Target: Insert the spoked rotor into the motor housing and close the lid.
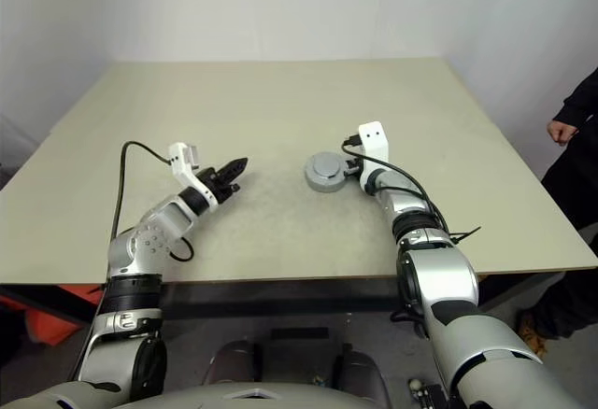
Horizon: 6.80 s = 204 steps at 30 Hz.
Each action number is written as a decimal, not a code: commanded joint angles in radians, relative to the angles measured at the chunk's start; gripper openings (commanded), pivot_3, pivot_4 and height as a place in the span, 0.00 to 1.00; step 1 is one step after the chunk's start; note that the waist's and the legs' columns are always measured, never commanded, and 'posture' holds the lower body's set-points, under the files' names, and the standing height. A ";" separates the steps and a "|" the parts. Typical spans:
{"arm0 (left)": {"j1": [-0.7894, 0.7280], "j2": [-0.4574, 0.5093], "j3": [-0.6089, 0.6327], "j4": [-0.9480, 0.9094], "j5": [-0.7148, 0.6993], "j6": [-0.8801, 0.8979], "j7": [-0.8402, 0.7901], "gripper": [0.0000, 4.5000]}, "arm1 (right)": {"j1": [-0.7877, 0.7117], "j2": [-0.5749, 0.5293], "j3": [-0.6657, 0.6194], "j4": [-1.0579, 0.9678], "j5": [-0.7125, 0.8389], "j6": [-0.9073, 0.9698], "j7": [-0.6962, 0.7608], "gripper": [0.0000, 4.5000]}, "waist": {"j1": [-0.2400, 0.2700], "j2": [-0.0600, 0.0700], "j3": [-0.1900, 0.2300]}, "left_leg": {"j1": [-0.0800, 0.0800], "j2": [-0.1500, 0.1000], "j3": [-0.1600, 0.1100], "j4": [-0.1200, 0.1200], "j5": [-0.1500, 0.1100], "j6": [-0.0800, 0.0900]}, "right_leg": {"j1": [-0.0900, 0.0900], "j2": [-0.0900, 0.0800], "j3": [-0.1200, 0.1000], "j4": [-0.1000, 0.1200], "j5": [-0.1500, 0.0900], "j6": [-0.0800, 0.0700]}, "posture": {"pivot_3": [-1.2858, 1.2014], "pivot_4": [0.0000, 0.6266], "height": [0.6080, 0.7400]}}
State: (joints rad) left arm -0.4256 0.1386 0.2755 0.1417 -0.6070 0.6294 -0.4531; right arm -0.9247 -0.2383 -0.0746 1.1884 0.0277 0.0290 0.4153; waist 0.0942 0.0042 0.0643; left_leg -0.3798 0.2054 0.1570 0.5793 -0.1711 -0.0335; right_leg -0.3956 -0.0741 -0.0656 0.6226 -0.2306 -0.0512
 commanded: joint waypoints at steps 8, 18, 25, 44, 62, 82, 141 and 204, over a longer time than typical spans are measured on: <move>-0.022 0.028 0.019 -0.035 -0.015 -0.029 0.003 0.00 | 0.000 0.052 0.016 -0.048 -0.001 -0.010 0.046 0.22 | -0.015 0.000 0.000 | 0.001 0.000 0.000 0.000 0.000 0.000 | 0.000 0.000 0.000 0.001 0.000 0.000 | 0.52 0.00 1.00; -0.020 0.041 0.026 -0.036 -0.020 -0.033 0.004 0.00 | 0.015 0.115 0.036 -0.104 0.000 0.003 0.080 0.22 | -0.028 0.000 0.000 | 0.001 0.001 0.000 0.000 -0.001 0.001 | 0.000 0.001 0.000 0.001 0.000 0.000 | 0.52 0.00 1.00; -0.019 0.043 0.027 -0.038 -0.021 -0.032 0.004 0.00 | 0.044 0.151 0.066 -0.171 -0.003 0.026 0.106 0.22 | -0.025 0.000 0.000 | 0.001 0.001 0.000 0.000 -0.001 0.001 | 0.000 0.000 0.000 0.001 0.000 -0.001 | 0.52 0.00 1.00; -0.026 0.054 0.013 -0.033 -0.020 -0.034 -0.021 0.00 | 0.078 0.114 0.084 -0.300 -0.029 0.031 0.031 0.22 | -0.022 0.000 0.000 | 0.001 0.000 0.000 0.000 0.000 0.000 | 0.000 0.000 0.000 0.001 0.000 -0.001 | 0.52 0.00 1.00; -0.179 0.018 -0.173 0.238 0.099 -0.052 -0.131 0.00 | 0.052 0.064 0.045 -0.415 -0.003 0.078 -0.037 0.22 | -0.010 0.000 0.000 | 0.002 0.000 0.000 0.000 0.001 -0.001 | 0.001 0.000 0.001 0.001 0.000 0.000 | 0.52 0.00 1.00; -0.230 -0.027 -0.184 0.403 0.195 -0.085 -0.121 0.00 | 0.146 0.018 -0.151 -0.813 0.355 0.798 0.028 0.22 | 0.009 0.000 0.000 | 0.012 -0.001 -0.001 -0.001 0.000 -0.001 | 0.011 0.000 0.001 -0.001 0.000 0.000 | 0.52 0.00 1.00; -0.205 0.004 -0.174 0.349 0.240 -0.094 -0.119 0.00 | -0.010 0.301 -0.327 -0.324 0.572 0.909 0.046 0.99 | -0.021 0.000 0.000 | 0.019 0.000 -0.004 -0.016 0.008 -0.013 | 0.009 0.001 0.001 -0.003 -0.001 0.000 | 0.52 0.00 1.00; -0.134 0.035 -0.023 0.208 0.130 -0.057 -0.059 0.00 | -0.078 0.289 -0.447 -0.219 0.627 0.797 -0.066 0.44 | 0.006 0.001 0.000 | 0.007 0.000 0.000 -0.015 0.006 -0.011 | 0.000 0.001 0.000 -0.002 -0.002 -0.004 | 0.52 0.00 1.00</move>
State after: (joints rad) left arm -0.5296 0.1783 0.2174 0.3783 -0.4300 0.5859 -0.5151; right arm -0.9467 0.0432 -0.4897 0.9803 0.5962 0.8206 0.3439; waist 0.1000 0.0048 0.0645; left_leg -0.3729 0.2057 0.1573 0.5640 -0.1647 -0.0440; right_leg -0.3953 -0.0729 -0.0660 0.6202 -0.2327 -0.0549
